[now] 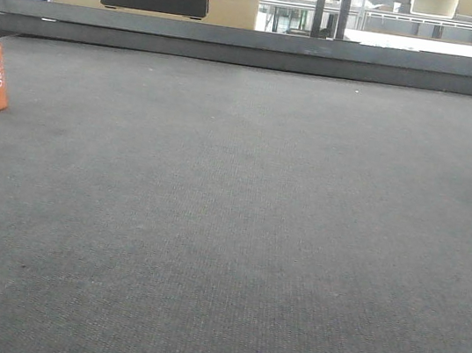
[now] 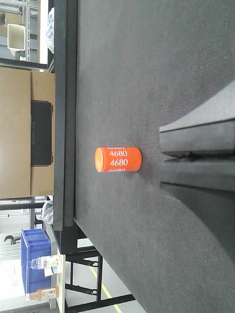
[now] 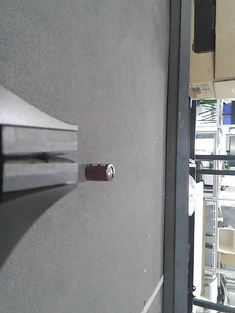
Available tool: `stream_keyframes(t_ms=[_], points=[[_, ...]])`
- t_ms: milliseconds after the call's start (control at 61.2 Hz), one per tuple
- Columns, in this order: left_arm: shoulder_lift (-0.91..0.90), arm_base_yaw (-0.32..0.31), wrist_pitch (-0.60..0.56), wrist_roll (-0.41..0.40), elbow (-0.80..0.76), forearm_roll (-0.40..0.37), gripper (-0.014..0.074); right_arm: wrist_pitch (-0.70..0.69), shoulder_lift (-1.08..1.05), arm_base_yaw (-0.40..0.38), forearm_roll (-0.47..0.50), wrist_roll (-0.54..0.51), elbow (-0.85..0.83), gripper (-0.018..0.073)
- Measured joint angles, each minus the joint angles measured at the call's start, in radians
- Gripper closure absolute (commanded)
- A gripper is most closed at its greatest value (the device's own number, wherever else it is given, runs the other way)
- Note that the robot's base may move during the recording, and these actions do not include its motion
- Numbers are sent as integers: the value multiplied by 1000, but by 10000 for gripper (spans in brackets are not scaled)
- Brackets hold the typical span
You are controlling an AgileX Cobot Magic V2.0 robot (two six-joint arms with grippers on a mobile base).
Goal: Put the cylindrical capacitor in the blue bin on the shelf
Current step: 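Move right gripper over maroon capacitor and left gripper over orange cylinder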
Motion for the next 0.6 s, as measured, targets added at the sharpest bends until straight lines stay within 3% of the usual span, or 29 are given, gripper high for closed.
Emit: stream_keyframes(t_ms=[310, 604], points=[[0, 0, -17, 0, 0, 0, 707, 0, 0, 0, 0, 0, 0, 722], [0, 0, -114, 0, 0, -19, 707, -52, 0, 0, 0, 0, 0, 722]])
